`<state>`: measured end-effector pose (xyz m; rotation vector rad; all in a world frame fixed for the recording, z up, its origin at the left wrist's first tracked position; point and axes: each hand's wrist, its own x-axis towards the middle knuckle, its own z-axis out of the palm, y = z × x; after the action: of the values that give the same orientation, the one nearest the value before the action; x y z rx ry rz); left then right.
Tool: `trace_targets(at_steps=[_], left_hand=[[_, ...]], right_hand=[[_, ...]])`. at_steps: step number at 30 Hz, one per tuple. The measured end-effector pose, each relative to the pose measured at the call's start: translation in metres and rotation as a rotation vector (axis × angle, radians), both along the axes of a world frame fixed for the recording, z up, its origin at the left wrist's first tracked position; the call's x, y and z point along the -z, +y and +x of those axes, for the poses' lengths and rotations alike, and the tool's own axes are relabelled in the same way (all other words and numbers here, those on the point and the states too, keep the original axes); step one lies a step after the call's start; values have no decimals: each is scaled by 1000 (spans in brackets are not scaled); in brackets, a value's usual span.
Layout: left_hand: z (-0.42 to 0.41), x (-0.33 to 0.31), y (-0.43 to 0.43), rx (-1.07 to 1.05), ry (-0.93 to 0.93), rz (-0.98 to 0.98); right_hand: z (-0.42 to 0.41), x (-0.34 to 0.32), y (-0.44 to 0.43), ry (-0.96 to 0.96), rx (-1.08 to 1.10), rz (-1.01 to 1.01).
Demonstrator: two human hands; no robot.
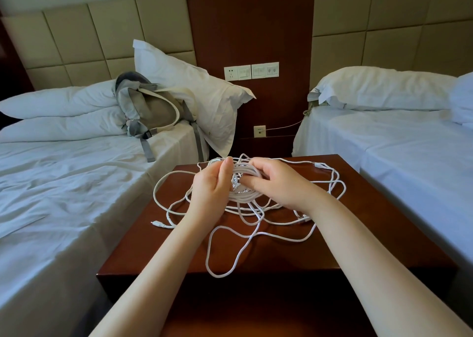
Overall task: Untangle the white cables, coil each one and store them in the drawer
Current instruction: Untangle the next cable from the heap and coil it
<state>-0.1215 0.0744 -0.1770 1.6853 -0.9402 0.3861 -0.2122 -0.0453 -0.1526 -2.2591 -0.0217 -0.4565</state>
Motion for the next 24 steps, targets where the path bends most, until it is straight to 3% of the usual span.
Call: trace_targets(at_steps=[5,8,13,20,24], left_hand=[[-4,2,1,67,-109,53],[-2,5,1,81,-186,97],[8,6,2,-68,-263,82],[39,-4,21,-386,-18,-132],[38,-3,21,-409,24,-196]], right_hand=[[-6,-4,-18,-56,87,88],[-6,-5,-25,-191,209,53],[-4,-8,-10,-381,191,-49],[5,10,15,-8,-66,-62],[16,32,29,24,-91,14]])
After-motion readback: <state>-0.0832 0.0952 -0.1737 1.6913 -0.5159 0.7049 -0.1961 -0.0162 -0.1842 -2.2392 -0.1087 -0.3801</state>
